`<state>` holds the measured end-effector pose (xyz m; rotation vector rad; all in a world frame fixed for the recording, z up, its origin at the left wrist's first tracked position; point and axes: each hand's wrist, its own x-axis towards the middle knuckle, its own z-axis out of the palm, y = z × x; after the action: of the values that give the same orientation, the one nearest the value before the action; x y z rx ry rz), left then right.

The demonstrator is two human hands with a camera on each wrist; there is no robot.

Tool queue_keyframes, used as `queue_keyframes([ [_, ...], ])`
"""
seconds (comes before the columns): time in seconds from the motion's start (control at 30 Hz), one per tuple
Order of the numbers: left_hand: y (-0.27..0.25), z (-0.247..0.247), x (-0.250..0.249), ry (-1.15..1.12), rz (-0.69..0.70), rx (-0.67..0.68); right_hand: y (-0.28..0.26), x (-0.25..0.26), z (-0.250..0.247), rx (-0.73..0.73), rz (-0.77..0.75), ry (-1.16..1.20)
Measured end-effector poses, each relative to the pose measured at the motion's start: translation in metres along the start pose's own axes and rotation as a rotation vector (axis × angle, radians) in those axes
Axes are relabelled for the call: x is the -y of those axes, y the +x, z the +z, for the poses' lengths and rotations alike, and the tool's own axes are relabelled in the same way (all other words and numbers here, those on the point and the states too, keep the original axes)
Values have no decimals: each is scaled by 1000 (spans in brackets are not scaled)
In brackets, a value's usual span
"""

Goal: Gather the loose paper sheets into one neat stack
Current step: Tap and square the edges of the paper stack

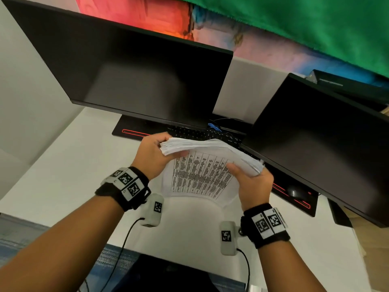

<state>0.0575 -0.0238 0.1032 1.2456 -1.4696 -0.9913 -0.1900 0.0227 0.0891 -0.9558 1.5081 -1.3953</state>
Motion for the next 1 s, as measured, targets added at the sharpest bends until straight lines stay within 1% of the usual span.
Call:
queue_keyframes([
  [0.07,-2,2,3,-57,-4,14,0,3,-4,12,-27,30],
  [0.1,-4,2,7,-91,-30,35,-1,2,-5,27,-26,24],
  [0.17,-13,5,18,-168,-133,97,-4,-7,-6,91,-4,-12],
  [0.2,-17,6,23,-185,-172,106,-6,-12,-6,114,17,-11],
  [0.23,-18,7,27,-186,-180,97,-5,-15,-5,116,31,-10],
  [0.3,-17,8,28,-153,-148,76,-2,-18,-5,114,43,-18],
  [0.37,-15,9,24,-117,-135,108,-2,-14,-3,99,77,-14],
  [0.43,-14,7,18,-50,-119,122,-3,-7,-1,91,68,-55],
  [0.5,-12,1,9,37,-97,91,0,5,-1,108,11,-104],
  [0.57,-9,-11,-8,135,-18,51,5,23,-2,129,-71,-150],
  [0.6,-7,-15,-20,184,35,65,7,33,-3,145,-139,-208],
  [0.67,-4,-18,-46,317,121,167,11,56,2,199,-273,-373],
  [0.73,-2,-10,-68,530,197,243,12,75,11,249,-431,-560],
  [0.8,2,4,-75,660,282,228,12,90,20,272,-593,-687],
  [0.87,3,11,-69,659,324,152,13,97,26,243,-678,-662],
  [0.9,2,12,-63,631,313,98,14,93,25,184,-691,-648],
  [0.93,3,11,-57,584,275,47,16,86,22,92,-675,-678],
  [0.97,2,8,-53,512,216,-2,16,77,17,-10,-615,-732],
  [1.0,0,2,-49,423,141,-48,17,63,10,-103,-509,-774],
])
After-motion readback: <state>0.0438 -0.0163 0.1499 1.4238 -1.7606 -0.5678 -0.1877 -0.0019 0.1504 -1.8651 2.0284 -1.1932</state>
